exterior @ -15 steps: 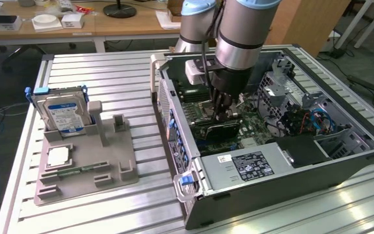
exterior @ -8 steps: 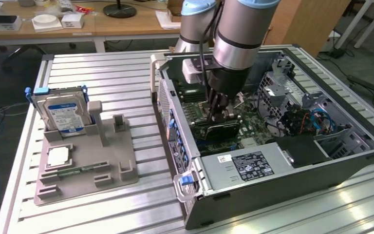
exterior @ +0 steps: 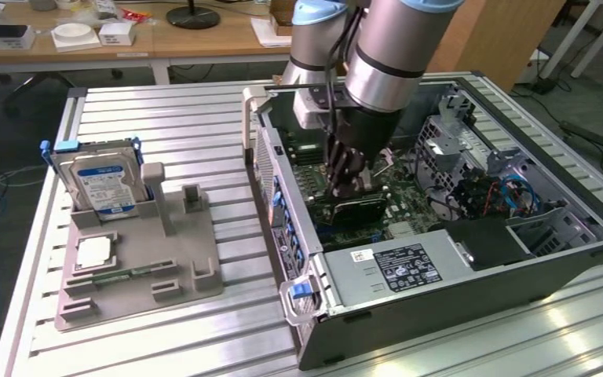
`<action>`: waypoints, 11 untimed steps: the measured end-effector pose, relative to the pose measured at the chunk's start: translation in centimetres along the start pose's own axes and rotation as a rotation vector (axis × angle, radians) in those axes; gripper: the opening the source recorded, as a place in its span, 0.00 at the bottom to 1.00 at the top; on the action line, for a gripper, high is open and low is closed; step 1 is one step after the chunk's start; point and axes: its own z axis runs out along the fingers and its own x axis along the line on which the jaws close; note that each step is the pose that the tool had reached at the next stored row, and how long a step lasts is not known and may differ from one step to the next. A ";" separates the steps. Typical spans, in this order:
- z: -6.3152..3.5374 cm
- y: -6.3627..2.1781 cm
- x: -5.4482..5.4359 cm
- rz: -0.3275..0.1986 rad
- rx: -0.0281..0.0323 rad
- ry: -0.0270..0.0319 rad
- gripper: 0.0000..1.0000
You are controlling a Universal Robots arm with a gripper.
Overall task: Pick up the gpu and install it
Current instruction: 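Press down on the gpu until it lock into place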
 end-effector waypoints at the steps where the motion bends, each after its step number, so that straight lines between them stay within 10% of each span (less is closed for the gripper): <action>1: -0.02 0.00 0.0 0.000 -0.0103 0.0005 0.10; 7: -0.25 -0.03 0.0 0.003 -0.0828 0.0095 0.10; 11: -0.31 -0.01 -0.4 0.004 -0.0918 0.0167 0.10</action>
